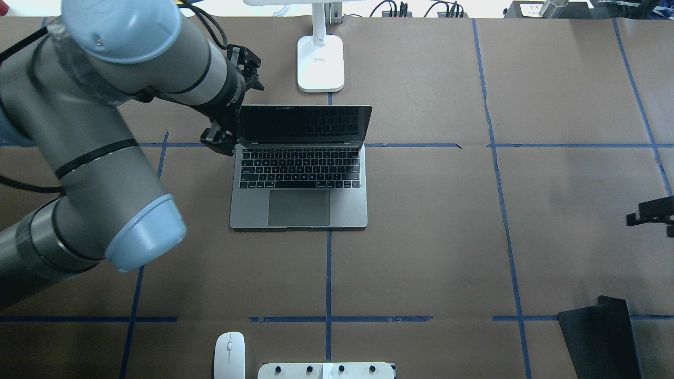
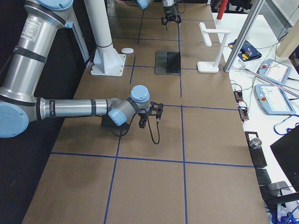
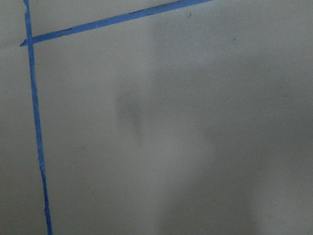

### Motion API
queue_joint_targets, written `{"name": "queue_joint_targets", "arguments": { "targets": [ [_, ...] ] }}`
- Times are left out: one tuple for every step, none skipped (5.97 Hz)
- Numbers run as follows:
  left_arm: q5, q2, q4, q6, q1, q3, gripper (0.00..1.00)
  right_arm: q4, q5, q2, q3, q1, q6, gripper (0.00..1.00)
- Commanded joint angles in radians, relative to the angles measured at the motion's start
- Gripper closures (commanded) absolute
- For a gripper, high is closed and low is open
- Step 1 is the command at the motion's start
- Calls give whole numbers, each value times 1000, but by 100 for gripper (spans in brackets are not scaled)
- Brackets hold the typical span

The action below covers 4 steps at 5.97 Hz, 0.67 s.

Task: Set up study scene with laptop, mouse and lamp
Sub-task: 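Withdraw the left gripper while the right gripper brings the black mouse pad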

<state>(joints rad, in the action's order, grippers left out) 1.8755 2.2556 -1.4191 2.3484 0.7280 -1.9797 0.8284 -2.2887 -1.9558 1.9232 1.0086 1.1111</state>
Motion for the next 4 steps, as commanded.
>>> {"name": "queue_joint_targets", "arguments": {
  "targets": [
    [25,-88,0,-171,-4,-97,0,-167,215,-76,2,-242,290,4],
    [25,-103,0,-181,-10,-117,0,-167,263,-109,-3,-328,315,5],
    [25,-110,0,-182,-15,-129,0,-167,315,-139,-18,-423,319,5],
    [21,-125,-1,-181,-38,-145,0,-172,317,-140,-51,-480,331,9]
  ]
}}
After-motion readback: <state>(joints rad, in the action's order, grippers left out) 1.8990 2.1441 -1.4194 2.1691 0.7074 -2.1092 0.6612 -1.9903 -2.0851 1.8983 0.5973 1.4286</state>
